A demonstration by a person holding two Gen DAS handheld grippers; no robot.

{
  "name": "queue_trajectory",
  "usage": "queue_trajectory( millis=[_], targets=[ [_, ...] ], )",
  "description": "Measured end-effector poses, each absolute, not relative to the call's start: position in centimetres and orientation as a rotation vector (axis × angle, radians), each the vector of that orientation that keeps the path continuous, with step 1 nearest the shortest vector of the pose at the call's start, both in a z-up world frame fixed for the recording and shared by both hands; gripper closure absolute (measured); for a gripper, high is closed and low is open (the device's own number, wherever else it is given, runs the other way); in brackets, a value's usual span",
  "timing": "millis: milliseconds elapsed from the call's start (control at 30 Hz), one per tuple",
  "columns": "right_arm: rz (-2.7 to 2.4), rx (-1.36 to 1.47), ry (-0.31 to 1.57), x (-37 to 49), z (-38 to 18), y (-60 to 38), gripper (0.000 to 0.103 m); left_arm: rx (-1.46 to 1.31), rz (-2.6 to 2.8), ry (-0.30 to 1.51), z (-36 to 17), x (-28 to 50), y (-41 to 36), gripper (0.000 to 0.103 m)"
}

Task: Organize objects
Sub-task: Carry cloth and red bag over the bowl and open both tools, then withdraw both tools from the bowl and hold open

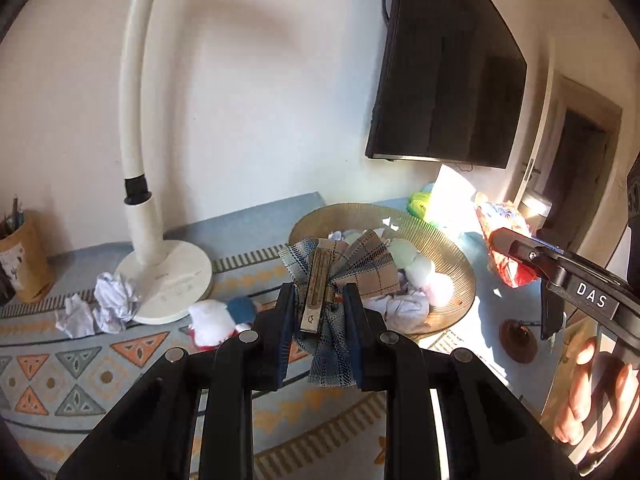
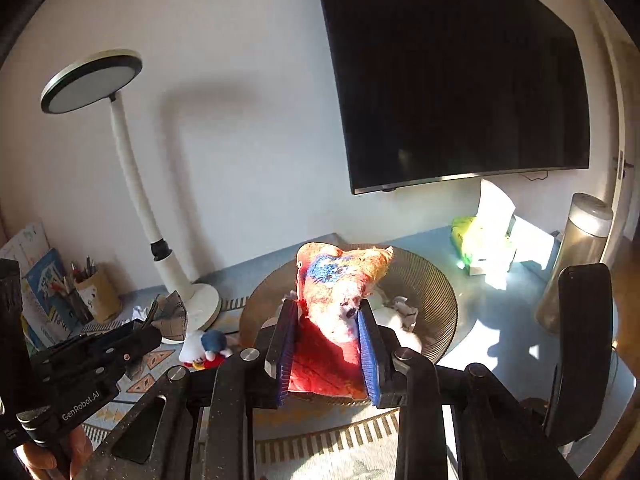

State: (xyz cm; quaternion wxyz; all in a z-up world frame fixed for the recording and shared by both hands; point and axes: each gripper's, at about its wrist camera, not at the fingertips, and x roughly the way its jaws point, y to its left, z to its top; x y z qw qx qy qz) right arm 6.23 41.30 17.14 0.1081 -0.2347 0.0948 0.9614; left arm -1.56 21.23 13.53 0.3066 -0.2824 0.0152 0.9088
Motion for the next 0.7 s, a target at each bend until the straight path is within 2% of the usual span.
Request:
queue_trajectory(
  millis=[233, 333, 367, 400, 467, 533, 633, 700],
  targets=[
    [2.708, -0.706, 0.321, 1.5, 16.2, 47.0, 0.075, -0.725, 2.376, 0.096, 12.6, -4.3, 29.4, 0.082],
    [2.717, -0.749, 0.343, 0.6, 15.0, 48.7, 0.071, -0.732, 2.375, 0.118, 11.9, -5.0, 31.3, 0.08],
    [2.708, -0.777, 0.348, 0.1, 14.5, 49.2, 0.056, -0.736, 2.37, 0.114, 11.7, -5.3, 31.6, 0.066],
    [2.686, -0.808, 0.345, -0.2, 13.9, 49.6, 0.046, -0.746, 2.366, 0.105, 11.4, -5.5, 31.7, 0.058],
    [2.683, -0.829, 0.363, 0.5, 12.8, 49.8, 0.046, -0.755, 2.401, 0.066, 11.2, -5.4, 30.8, 0.026],
    [2.688, -0.838, 0.398, 2.0, 12.0, 49.6, 0.046, -0.736, 2.414, 0.02, 11.1, -4.7, 29.0, 0.022],
    [2.71, -0.855, 0.444, 4.2, 11.5, 48.5, 0.046, -0.775, 2.431, 0.026, 11.0, -3.5, 26.0, 0.022],
    [2.742, -0.86, 0.469, 5.5, 11.7, 46.9, 0.038, -0.778, 2.455, 0.01, 10.9, -2.3, 23.1, 0.022]
  ],
)
